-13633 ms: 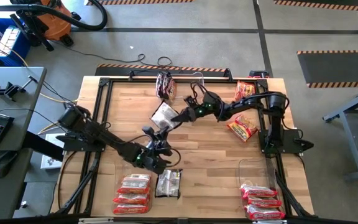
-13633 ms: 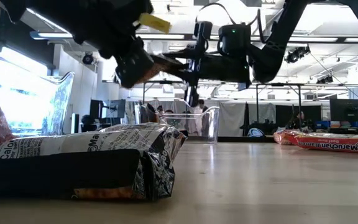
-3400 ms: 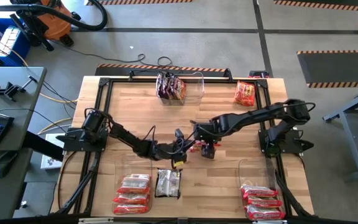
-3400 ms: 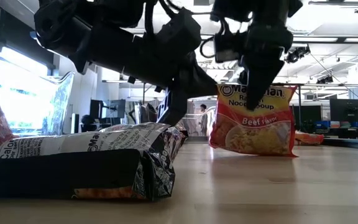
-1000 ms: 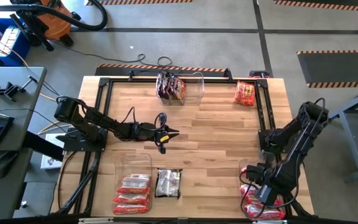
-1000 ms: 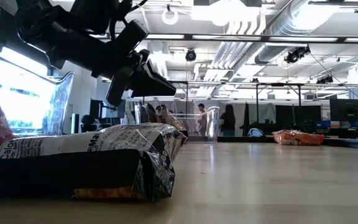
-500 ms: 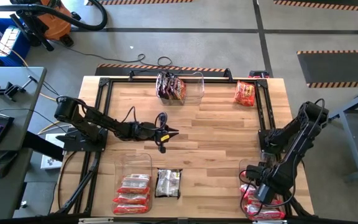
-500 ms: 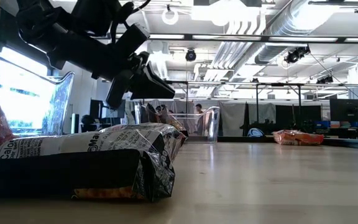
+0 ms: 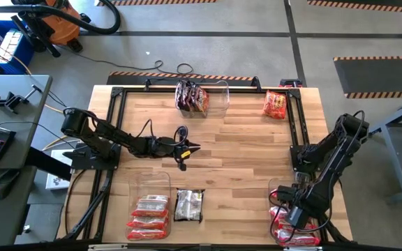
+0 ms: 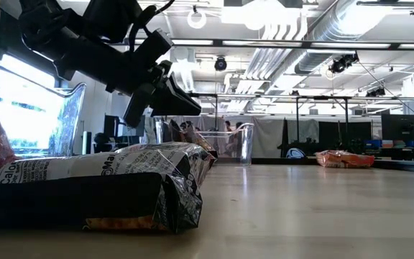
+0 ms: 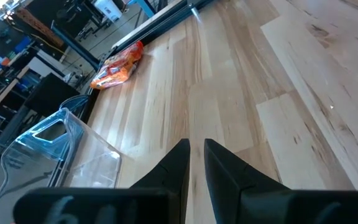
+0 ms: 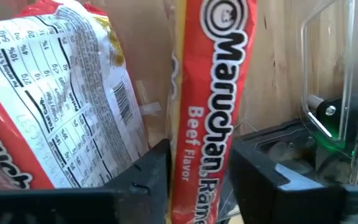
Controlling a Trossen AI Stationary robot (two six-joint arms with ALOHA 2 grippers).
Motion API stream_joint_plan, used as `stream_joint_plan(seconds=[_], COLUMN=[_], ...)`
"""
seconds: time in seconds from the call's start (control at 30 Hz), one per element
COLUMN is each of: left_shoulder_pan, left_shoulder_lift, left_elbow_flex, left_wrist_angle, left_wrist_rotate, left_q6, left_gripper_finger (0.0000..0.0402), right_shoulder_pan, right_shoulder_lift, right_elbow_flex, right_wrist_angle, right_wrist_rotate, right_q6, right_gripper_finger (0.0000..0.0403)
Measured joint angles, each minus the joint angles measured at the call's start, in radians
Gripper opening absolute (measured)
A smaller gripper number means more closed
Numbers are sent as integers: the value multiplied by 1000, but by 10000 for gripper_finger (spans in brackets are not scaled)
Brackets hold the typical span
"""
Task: Sort Maruchan noodles
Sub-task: Put the red noodle pack into the bottom right transparent bin, then put the black noodle pack into the top transparent bin
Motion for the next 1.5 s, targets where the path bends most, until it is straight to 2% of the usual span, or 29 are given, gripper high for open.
stream_joint_plan(seconds=[0.23, 0.4, 0.67, 0.9, 1.1, 1.23, 1.37, 1.5], left_shoulder_pan=[0, 0, 0, 0, 0, 0, 0, 0], left_shoulder_lift=[0, 0, 0, 0, 0, 0, 0, 0], left_elbow_flex=[0, 0, 0, 0, 0, 0, 0, 0], left_wrist_angle=[0, -1, -6, -21, -21, -21, -21, -22], left_wrist_rotate=[0, 0, 0, 0, 0, 0, 0, 0], left_q6=[0, 4, 5, 5, 6, 6, 6, 6], left_gripper_finger=[39, 39, 39, 39, 39, 39, 39, 39], right_shoulder_pan=[2, 2, 2, 2, 0, 0, 0, 0], right_shoulder_lift=[-1, 0, 0, 0, 0, 0, 0, -1], right_elbow_flex=[3, 40, 66, 66, 66, 66, 86, 157], right_wrist_angle=[-13, -33, -23, -31, -1, 67, 94, 31], right_wrist_rotate=[-25, 4, 3, -31, -52, -81, -110, -57], right_q6=[-83, -133, -94, 61, 34, 21, 46, 54], right_gripper_finger=[38, 11, 20, 91, 130, 125, 97, 63])
